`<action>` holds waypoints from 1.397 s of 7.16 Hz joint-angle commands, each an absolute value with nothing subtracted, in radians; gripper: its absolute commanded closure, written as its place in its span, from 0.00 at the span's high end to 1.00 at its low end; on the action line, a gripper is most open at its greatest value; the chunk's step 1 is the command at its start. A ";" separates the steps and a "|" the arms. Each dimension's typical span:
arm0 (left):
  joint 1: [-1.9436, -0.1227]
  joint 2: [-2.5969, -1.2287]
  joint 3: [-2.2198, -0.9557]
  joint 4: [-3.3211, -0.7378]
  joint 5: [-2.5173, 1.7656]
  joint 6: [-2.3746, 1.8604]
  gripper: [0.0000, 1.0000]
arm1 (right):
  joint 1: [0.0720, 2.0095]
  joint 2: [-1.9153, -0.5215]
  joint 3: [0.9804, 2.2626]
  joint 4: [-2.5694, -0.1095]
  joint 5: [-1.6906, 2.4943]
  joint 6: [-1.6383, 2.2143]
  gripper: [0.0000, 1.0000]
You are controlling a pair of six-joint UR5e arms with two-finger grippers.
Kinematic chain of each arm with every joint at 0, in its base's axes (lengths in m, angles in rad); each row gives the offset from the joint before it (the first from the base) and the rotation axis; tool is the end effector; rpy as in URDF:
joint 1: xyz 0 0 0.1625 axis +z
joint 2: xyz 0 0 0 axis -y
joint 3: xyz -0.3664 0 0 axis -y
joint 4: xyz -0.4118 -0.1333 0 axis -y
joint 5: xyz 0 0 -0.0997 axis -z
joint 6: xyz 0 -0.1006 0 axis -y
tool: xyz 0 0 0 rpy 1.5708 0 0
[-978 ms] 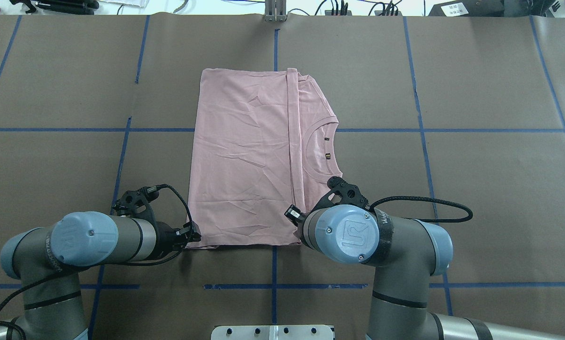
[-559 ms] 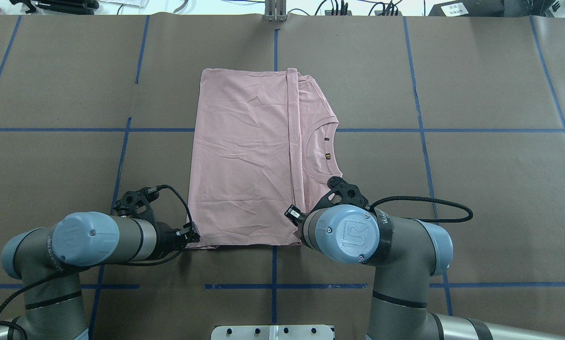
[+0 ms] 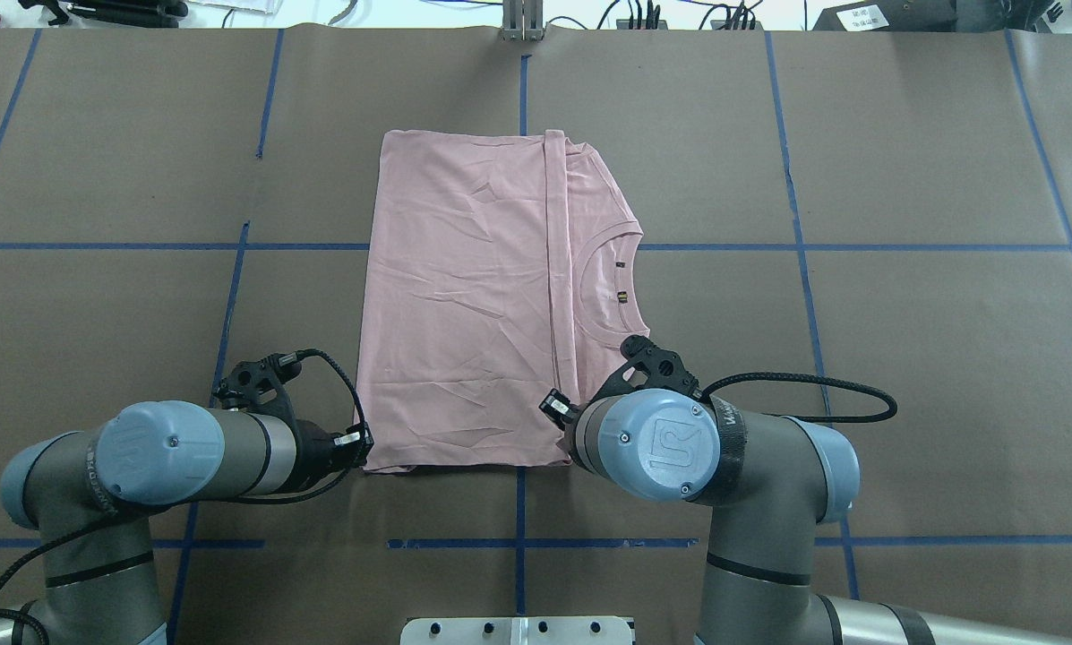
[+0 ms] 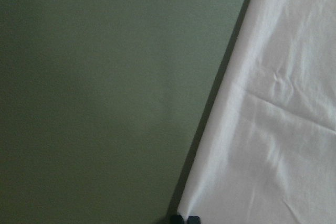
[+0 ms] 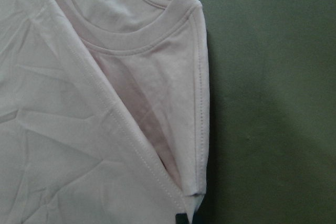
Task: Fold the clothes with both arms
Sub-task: 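Lower the left gripper to the shirt's opposite side edge nearest the robot, then grasp both side edges and fold them inward toward the shirt's center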
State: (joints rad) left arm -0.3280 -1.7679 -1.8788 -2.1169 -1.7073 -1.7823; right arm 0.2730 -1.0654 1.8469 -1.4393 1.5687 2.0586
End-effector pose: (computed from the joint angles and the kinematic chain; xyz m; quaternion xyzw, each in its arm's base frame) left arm 0.4993 -0.2963 0.2855 -0.0298 0.5032 -0.1970 0.8409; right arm -0.5517 -0.2931 0.1757 -0.0463 -0.4384 0.3337 0.8333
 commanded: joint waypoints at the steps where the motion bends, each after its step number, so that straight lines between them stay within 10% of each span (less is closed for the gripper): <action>1: -0.333 -1.757 -1.955 -2.079 -1.709 -1.782 0.00 | 0.273 -1.066 1.848 -1.436 1.568 2.062 0.00; 6: -0.318 -1.770 -2.310 -1.743 -1.718 -1.908 0.00 | 0.160 -1.279 2.273 -1.509 1.560 2.198 0.00; 10: -0.432 -1.983 -2.136 -1.743 -1.698 -1.898 0.00 | 0.432 -1.122 2.122 -1.516 1.589 2.177 0.00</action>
State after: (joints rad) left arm -0.3768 -1.9209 -2.2175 -1.7421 -1.7070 -1.9054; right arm 0.3358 -1.2012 2.2143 -1.5198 1.5724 2.1841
